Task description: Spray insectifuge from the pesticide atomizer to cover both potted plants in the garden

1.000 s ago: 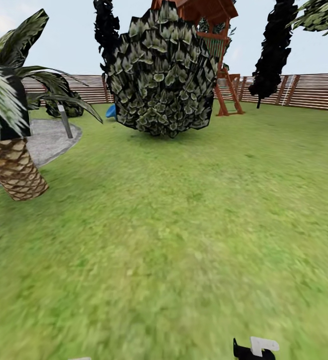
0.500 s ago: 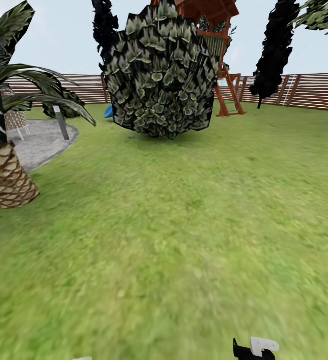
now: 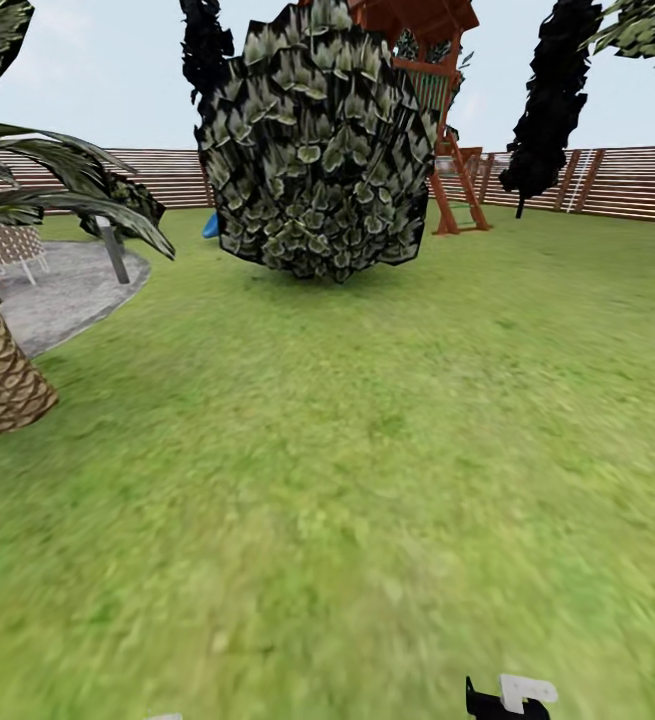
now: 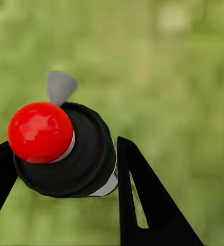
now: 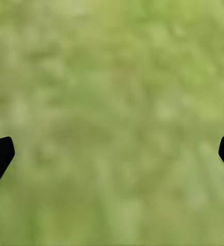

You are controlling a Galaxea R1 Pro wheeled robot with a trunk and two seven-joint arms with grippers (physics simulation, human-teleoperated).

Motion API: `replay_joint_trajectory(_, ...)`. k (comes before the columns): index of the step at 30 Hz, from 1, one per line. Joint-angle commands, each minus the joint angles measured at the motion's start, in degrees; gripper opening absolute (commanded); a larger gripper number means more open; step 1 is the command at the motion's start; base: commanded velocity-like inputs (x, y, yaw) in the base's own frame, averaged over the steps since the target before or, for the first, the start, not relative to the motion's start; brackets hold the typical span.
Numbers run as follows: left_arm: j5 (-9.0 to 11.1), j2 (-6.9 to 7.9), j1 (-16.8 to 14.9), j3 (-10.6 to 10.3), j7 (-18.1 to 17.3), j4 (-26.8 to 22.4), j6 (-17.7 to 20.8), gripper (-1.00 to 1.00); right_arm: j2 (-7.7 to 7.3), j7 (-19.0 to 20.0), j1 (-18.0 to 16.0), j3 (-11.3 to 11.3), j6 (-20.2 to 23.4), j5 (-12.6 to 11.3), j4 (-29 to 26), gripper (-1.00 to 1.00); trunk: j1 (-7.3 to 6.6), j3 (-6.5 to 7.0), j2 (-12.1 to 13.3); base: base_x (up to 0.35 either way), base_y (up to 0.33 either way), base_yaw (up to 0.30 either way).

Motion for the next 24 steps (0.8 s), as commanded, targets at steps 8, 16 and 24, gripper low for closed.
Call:
replay_joint_trajectory(8,0.25,0.0,-0.02,-0.5,0.26,0.01,-0.18,-1.0,0.01,0.15,-0.03,-0.41,-0.24,0.01,0.04,1.0,0.02,-0.05,-0.02,0.337,-0.076,0.0)
replay_joint_trajectory(16,0.25,0.0,-0.02,-0.5,0.26,0.01,-0.17,-1.0,0.01,0.15,-0.03,-0.43,-0.24,0.01,0.05,1.0,0.02,-0.05,-0.02,0.337,-0.076,0.0)
replay_joint_trajectory(24,0.25,0.0,-0.02,-0.5,0.27,0.01,-0.16,-1.0,-0.2,0.15,0.34,-0.49,-0.24,0.09,0.05,1.0,0.02,-0.05,-0.02,0.337,-0.076,0.0)
